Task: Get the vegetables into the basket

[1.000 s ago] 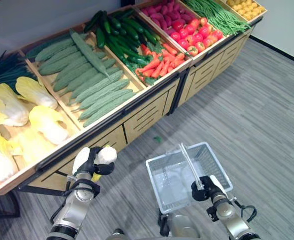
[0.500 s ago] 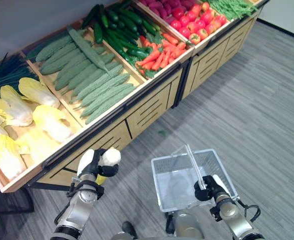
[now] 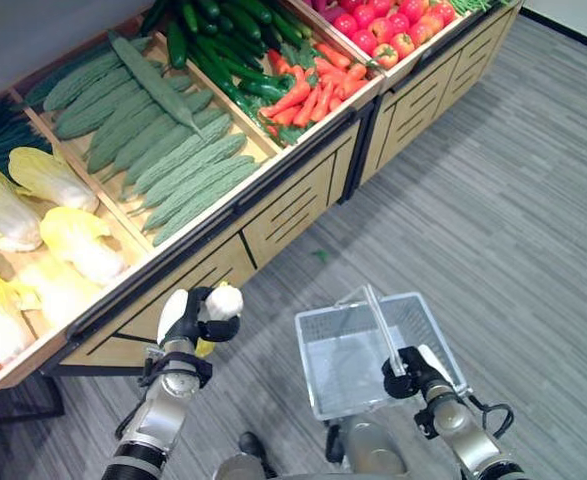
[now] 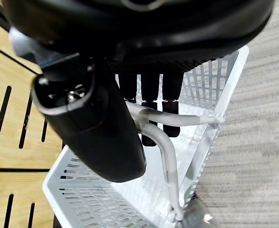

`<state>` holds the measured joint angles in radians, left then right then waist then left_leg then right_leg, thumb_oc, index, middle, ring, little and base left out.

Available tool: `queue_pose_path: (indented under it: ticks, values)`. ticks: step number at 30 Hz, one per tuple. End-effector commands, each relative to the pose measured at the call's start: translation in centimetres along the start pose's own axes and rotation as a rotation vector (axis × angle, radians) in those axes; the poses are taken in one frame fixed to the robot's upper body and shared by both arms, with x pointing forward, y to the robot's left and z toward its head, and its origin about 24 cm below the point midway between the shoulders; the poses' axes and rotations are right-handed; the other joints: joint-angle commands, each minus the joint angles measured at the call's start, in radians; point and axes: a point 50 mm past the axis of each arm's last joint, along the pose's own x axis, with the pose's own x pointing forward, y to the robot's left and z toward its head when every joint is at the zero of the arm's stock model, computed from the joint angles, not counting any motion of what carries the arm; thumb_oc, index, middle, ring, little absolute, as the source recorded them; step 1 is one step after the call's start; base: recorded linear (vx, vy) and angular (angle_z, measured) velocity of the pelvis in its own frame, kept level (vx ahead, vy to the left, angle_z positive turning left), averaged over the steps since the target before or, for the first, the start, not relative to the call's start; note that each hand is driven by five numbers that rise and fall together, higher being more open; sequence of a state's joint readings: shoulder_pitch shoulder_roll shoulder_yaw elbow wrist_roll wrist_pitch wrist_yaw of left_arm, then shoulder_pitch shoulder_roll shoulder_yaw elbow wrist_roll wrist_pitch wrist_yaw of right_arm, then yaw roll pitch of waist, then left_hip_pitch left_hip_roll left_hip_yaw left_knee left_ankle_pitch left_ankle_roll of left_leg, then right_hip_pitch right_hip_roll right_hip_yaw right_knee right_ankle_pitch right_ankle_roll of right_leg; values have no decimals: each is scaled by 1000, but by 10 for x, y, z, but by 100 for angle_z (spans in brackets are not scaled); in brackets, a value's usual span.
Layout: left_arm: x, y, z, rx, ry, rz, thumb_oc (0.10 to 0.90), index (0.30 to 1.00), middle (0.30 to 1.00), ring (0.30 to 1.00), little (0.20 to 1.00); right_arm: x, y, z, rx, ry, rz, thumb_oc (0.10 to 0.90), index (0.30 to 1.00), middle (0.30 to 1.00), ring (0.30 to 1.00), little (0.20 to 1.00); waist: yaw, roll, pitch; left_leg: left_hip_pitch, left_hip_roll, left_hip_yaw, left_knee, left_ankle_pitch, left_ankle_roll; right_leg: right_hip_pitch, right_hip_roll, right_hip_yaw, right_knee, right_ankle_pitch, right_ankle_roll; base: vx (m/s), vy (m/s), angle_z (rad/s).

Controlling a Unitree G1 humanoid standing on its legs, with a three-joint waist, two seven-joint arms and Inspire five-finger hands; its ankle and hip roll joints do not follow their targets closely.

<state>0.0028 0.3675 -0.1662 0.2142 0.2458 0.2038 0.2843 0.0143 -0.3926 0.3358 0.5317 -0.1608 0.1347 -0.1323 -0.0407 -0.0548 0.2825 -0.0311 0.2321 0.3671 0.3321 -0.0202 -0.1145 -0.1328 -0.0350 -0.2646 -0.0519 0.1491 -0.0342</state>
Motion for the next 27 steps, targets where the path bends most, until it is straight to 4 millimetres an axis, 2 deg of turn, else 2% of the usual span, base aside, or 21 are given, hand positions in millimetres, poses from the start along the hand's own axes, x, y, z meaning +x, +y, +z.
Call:
queue_pose_path:
  ticks: [1,2,3,5,7,10,12,14,18,21,27]
  values:
    - [8,19,33,-25,-175,95,400,300,300,300,300,2,-32,33,-11,-188,-116,400,300,300,300,300,-18,4,-41,-68,-6,-145,-223,42,-33,72,-83,14,47,-130,167,47,101,-40]
    - [8,19,33,-25,-176,95,400,300,300,300,300,2,-33,33,-11,-189,-117,400,300,300,300,300,-21,2,-43,-71,-10,-146,-231,52,-31,67,-86,12,46,-127,167,61,172,-15]
    - [9,19,34,-35,-176,103,400,300,300,300,300,3,-35,30,-16,-173,-124,400,300,300,300,300,-8,4,-38,-108,-17,-227,-286,86,-35,70,-92,35,54,-126,176,55,167,-2]
    - [9,20,33,-38,-173,111,400,300,300,300,300,4,-34,26,-21,-158,-121,400,300,300,300,300,-10,4,-39,-117,-27,-245,-281,79,-24,55,-101,57,75,-134,178,67,210,-17]
    - [10,22,34,-30,-176,113,400,300,300,300,300,4,-34,22,-21,-137,-124,400,300,300,300,300,-13,2,-36,-112,-38,-236,-283,72,-16,47,-116,73,80,-129,183,25,222,-75]
    - [12,30,37,-11,-190,135,400,300,300,300,300,6,-30,22,-2,-121,-118,400,300,300,300,300,-7,-28,-29,-122,-72,-205,-252,41,11,16,-143,122,75,-97,201,-1,240,-44]
    - [13,33,37,-7,-192,146,400,300,300,300,300,6,-29,22,-4,-119,-116,400,300,300,300,300,-5,-37,-29,-124,-82,-199,-245,29,19,9,-150,136,71,-86,208,9,144,-50]
    - [14,39,37,3,-192,166,400,300,300,300,300,7,-24,25,5,-121,-101,400,300,300,300,300,4,-63,-29,-130,-101,-179,-224,1,39,-5,-162,169,63,-67,224,7,198,-14]
    - [15,44,36,14,-189,180,400,300,300,300,300,9,-22,27,20,-113,-103,400,300,300,300,300,8,-88,-20,-151,-126,-162,-164,-42,61,-20,-189,188,59,-38,245,-9,151,-20]
    - [15,46,35,21,-182,189,400,300,300,300,300,10,-21,29,28,-114,-102,400,300,300,300,300,8,-100,-16,-158,-132,-147,-140,-63,73,-33,-195,207,53,-16,256,-29,108,-11]
    - [14,56,29,34,-162,225,400,300,300,300,300,11,-17,37,38,-131,-101,400,300,300,300,300,0,-124,-12,-135,-135,-58,-119,-103,86,-77,-199,250,29,92,296,-26,108,-42]
